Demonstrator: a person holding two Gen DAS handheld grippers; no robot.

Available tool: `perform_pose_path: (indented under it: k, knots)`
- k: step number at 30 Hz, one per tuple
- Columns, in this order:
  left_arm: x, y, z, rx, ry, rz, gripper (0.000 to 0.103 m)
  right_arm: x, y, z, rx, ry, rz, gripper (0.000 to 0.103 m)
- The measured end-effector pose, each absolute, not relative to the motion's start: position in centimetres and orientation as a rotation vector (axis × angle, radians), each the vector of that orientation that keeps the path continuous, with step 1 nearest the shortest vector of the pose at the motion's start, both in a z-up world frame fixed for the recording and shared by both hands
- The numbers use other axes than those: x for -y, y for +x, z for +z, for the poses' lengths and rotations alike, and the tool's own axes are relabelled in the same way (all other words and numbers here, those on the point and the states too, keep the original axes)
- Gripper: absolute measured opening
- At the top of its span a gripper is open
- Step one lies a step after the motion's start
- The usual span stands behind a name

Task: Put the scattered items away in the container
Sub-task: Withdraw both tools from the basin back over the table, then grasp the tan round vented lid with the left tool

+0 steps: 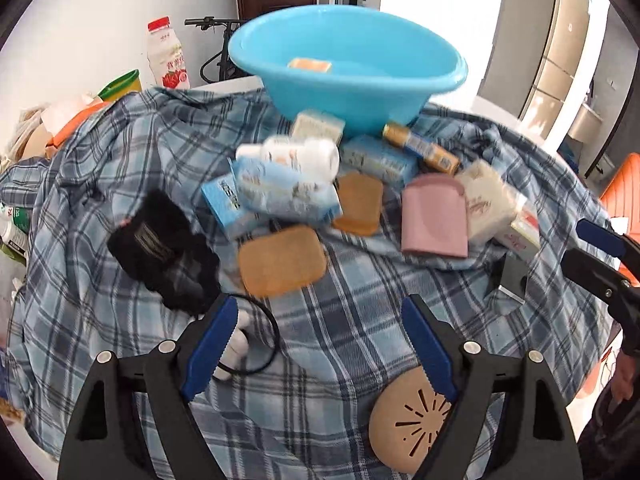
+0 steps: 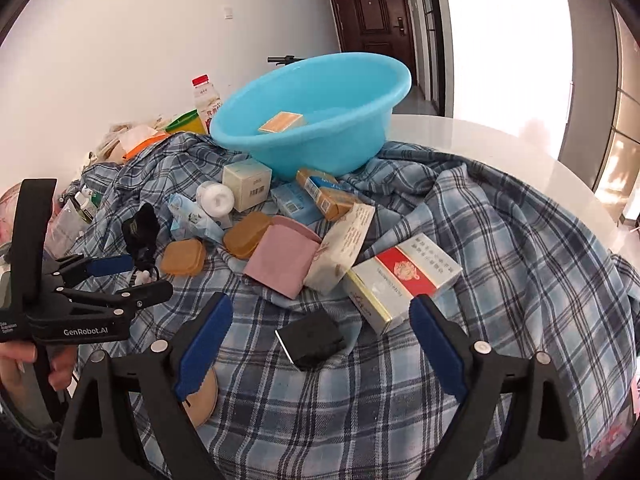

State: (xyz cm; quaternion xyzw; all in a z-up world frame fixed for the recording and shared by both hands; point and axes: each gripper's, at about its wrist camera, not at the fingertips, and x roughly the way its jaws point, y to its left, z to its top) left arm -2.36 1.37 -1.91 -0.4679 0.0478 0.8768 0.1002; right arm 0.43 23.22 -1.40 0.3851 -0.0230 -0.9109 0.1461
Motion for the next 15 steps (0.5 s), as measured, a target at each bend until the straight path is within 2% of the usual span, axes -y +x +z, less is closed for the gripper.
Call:
perform_pose_path:
  k: [4,9,15]
  knots:
    - [-2.7,-1.3,-3.0,-0.199,-1.383,2.574,0.086,-23.6,0.9,-2.7,0.037,1.171,-2.619,0.089]
    - [-3.5,0.5,-3.6,-0.154,-1.394,2.527,0.086,-24.5,1.6,-3.7,0.044,1.201,-2.623,0.089]
    - [-5.5,3.6,-4.0,-0.222,-1.393,2.325,0.086,-25.3,2.1,-4.3,0.120,1.221,-2.584,0.089]
